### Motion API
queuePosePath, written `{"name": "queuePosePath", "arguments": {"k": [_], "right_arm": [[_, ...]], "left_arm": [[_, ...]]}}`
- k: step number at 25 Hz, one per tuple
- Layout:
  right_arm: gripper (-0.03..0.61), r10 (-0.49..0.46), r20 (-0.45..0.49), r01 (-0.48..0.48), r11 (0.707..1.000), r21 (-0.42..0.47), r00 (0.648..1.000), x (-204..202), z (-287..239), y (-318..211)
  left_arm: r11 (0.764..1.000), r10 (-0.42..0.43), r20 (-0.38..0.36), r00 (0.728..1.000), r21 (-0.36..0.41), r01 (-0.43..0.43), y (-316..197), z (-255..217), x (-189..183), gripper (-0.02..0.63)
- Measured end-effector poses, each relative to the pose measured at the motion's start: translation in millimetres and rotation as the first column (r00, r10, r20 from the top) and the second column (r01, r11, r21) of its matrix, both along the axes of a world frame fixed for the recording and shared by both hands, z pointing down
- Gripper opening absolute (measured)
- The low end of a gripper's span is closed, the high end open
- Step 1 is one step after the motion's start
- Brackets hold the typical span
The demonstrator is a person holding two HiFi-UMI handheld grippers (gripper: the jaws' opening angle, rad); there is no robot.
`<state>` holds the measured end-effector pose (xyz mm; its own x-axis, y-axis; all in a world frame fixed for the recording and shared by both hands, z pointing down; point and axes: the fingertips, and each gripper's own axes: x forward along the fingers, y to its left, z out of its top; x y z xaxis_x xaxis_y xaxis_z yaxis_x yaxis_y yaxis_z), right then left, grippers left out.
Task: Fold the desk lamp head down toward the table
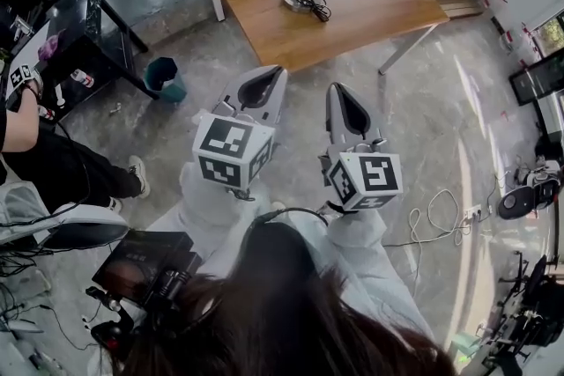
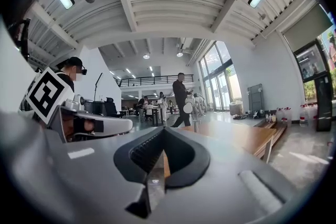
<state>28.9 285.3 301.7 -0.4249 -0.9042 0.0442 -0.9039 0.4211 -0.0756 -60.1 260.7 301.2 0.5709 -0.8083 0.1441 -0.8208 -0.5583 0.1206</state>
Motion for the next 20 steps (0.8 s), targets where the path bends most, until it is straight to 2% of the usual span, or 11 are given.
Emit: {"name": "queuePosePath", "arguments": {"k": [7, 11, 16, 20], "right_arm": [[0.002, 0.009, 0.022, -0.007, 0.998, -0.058, 1.000, 14.5, 24.3, -123.9], [0.002, 0.039, 0.031, -0.037, 0.997, -0.075, 0.999, 26.5, 28.0, -203.6], [0.002, 0.103, 0.024, -0.100, 0.989, -0.113, 0.994, 16.3, 41.1, -313.9], [0.002, 0.103, 0.028, -0.097, 0.980, -0.171, 0.994, 27.4, 52.8, -378.1]], "left_arm": [[0.997, 0.022, -0.059, 0.998, -0.074, -0.027, -128.4, 21.0, -2.0, 0.003], [0.997, 0.033, -0.066, 0.997, -0.072, -0.038, -212.7, 16.6, -2.5, 0.003], [0.989, 0.100, -0.071, 0.992, -0.101, -0.107, -325.6, 21.9, -16.4, 0.003], [0.976, 0.142, -0.101, 0.985, -0.154, -0.156, -389.5, 26.5, -7.0, 0.003]]}}
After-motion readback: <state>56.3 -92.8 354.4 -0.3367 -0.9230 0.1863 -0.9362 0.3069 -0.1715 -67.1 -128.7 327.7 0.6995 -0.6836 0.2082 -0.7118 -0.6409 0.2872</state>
